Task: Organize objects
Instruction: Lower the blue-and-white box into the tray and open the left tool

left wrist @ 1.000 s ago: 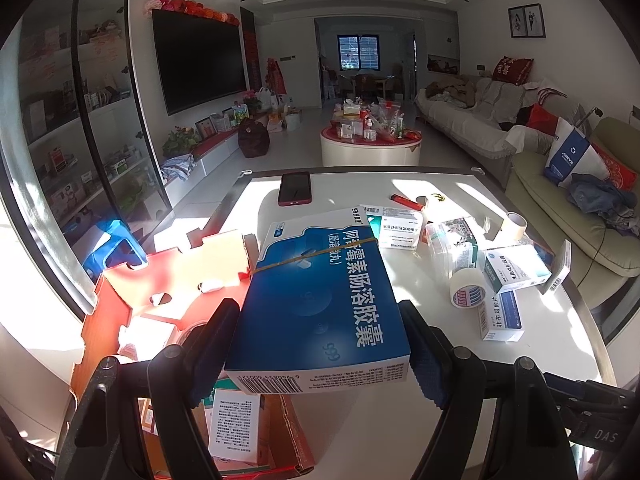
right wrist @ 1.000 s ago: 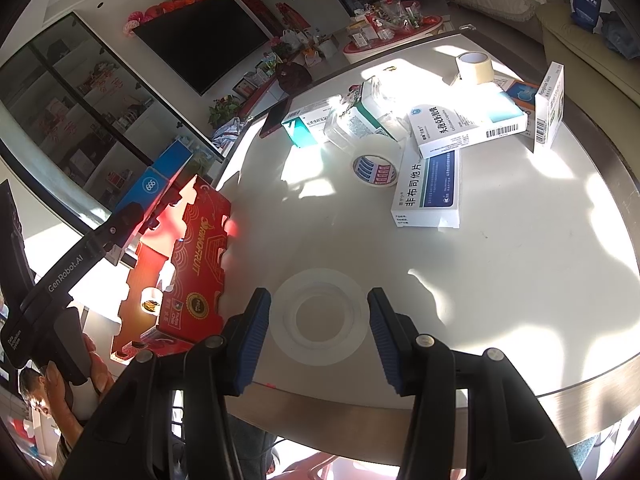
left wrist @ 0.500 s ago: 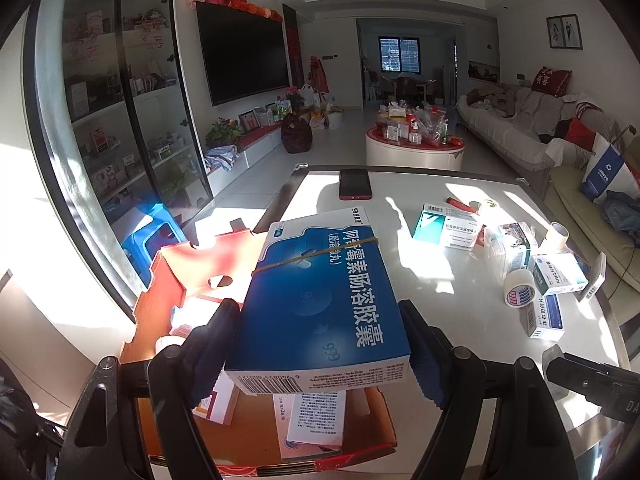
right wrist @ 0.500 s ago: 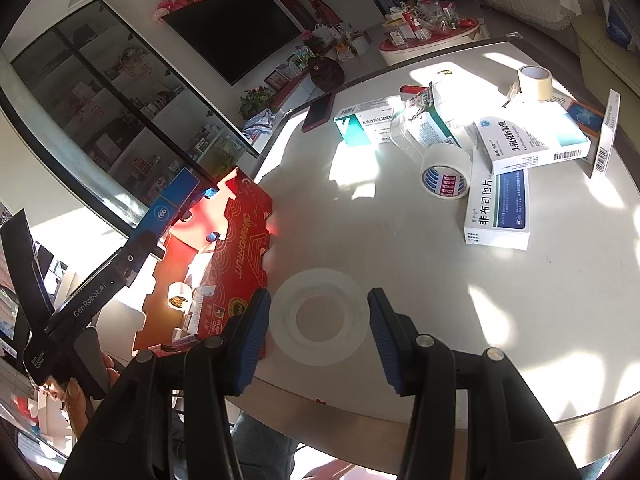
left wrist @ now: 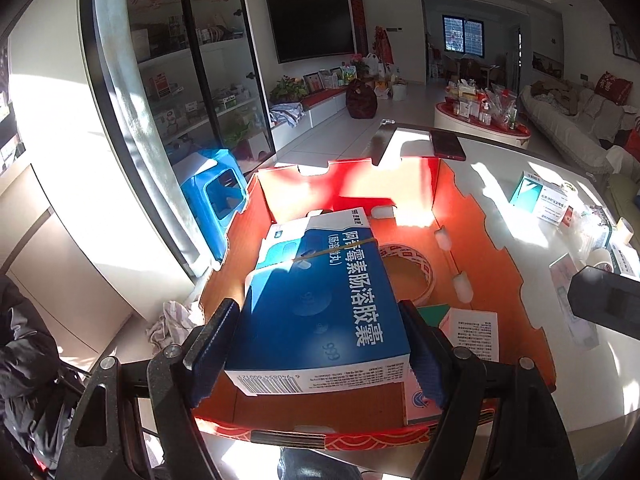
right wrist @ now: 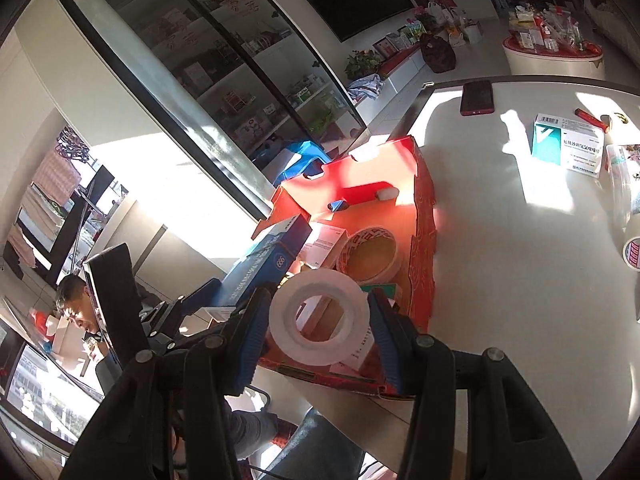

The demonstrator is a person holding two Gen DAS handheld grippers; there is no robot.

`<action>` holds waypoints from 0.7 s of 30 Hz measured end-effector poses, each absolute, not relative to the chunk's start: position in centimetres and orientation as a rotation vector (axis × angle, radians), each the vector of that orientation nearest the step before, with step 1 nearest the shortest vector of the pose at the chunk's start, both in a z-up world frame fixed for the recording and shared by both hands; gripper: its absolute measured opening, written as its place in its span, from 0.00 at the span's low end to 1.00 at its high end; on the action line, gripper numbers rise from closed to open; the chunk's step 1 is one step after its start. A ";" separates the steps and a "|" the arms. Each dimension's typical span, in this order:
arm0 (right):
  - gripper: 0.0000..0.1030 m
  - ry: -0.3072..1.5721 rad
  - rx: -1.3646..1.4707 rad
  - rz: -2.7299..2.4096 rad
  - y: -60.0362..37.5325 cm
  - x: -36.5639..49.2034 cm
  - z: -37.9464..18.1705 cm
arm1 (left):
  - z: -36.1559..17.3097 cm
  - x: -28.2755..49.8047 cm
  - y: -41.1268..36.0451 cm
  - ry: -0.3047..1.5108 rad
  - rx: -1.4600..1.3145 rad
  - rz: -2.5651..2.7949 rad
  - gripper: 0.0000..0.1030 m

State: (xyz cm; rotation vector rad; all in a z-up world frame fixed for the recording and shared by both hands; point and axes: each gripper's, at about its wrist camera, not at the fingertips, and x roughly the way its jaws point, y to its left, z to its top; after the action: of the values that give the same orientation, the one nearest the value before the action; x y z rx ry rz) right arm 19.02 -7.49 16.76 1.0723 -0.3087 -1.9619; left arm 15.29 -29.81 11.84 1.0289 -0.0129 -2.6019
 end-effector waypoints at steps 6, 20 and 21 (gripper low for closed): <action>0.49 -0.332 1.133 -1.889 -10.3 17.8 15.3 | 11.1 15.6 -30.2 -0.039 0.984 -2.618 0.81; 0.69 -0.398 1.115 -2.117 -1.9 16.8 15.3 | 13.2 16.4 -27.8 -0.181 0.786 -2.696 0.84; 0.69 -0.399 1.142 -2.172 -0.3 16.8 14.7 | 13.3 16.2 -27.4 -0.189 0.797 -2.701 0.84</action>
State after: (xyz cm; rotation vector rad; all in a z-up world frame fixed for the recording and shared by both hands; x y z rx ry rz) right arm 16.84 -0.29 14.75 1.1418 -0.3991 -2.1716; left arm 16.24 -27.36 13.26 0.7974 -0.1886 -2.7010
